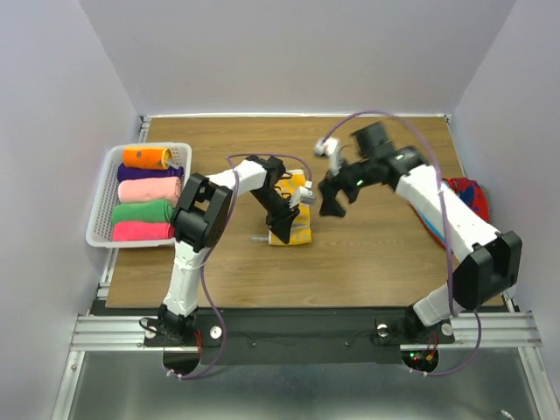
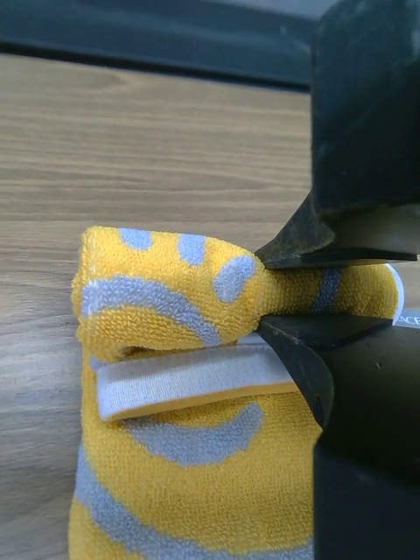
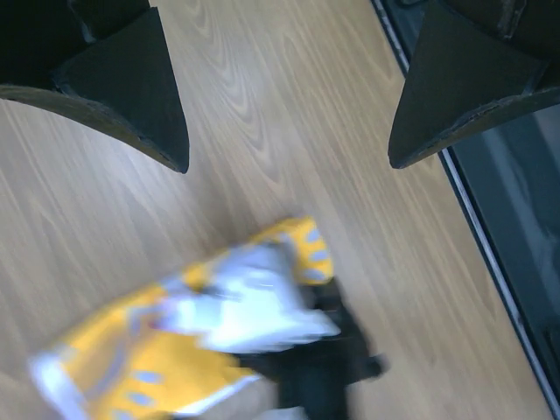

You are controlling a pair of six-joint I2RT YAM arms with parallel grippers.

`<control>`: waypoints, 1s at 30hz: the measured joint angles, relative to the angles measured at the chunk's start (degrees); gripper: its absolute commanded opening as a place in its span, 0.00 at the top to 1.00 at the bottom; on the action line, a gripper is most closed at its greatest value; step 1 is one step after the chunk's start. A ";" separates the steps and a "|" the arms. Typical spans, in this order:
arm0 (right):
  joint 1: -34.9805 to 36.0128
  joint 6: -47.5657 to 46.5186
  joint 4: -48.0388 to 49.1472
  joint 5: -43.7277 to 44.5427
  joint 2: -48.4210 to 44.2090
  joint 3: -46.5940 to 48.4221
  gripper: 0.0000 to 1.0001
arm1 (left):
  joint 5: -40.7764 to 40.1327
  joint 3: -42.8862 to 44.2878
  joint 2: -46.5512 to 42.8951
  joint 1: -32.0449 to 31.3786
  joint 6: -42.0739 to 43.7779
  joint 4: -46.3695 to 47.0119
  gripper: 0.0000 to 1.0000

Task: Roll the towels
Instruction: Roll the towel

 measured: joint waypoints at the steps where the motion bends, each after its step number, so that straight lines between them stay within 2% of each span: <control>1: 4.52 -0.59 0.81 3.17 -0.87 -1.81 0.00 | 0.94 1.81 1.55 0.52 0.26 -2.01 0.72; 3: 13.51 -0.85 3.56 8.59 -1.70 -6.05 0.00 | 2.75 5.92 4.87 1.29 0.55 -6.45 0.71; 8: 28.65 -2.45 11.28 20.90 -2.32 -17.66 0.00 | 6.01 13.33 11.10 2.67 2.29 -15.21 0.69; 15: 32.81 -7.72 27.28 31.63 -0.50 -28.06 0.06 | 6.38 16.22 13.27 2.84 3.76 -18.73 0.66; 22: 32.79 -12.66 40.72 35.63 5.09 -32.15 0.08 | 6.40 16.22 13.27 2.86 4.02 -18.73 0.63; 24: 32.81 -13.42 42.62 35.67 6.38 -32.33 0.17 | 6.45 16.22 13.27 2.86 4.04 -18.75 0.62; 25: 32.81 -13.75 43.39 35.65 6.86 -32.33 0.24 | 6.45 16.24 13.27 2.86 4.07 -18.78 0.62; 26: 32.79 -13.99 44.39 35.67 7.61 -32.33 0.36 | 6.47 16.24 13.27 2.86 4.09 -18.80 0.62; 29: 32.70 -14.73 46.86 35.87 9.97 -32.28 0.52 | 6.43 16.26 13.27 2.86 4.11 -18.80 0.59; 30: 32.28 -14.62 47.78 36.22 10.69 -32.09 0.59 | 6.38 16.15 13.22 2.86 4.07 -18.75 0.55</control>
